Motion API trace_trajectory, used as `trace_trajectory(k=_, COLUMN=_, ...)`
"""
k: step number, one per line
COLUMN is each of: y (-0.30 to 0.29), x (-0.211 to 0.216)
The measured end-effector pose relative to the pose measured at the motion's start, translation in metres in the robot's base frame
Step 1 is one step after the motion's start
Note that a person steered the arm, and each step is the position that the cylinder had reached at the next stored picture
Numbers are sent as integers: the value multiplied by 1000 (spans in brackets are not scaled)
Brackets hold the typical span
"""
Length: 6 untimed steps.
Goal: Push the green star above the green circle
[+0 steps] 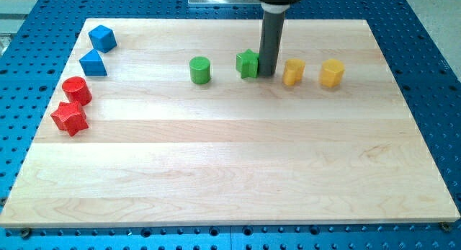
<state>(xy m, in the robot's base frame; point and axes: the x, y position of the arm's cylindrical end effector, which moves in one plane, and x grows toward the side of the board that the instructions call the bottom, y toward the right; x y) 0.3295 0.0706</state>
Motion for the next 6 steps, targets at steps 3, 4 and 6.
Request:
trace_trajectory(k=3, y=-93, x=36)
trace_trajectory(k=4, y=-91, x=20)
trace_trajectory(k=6, y=-90, x=-3)
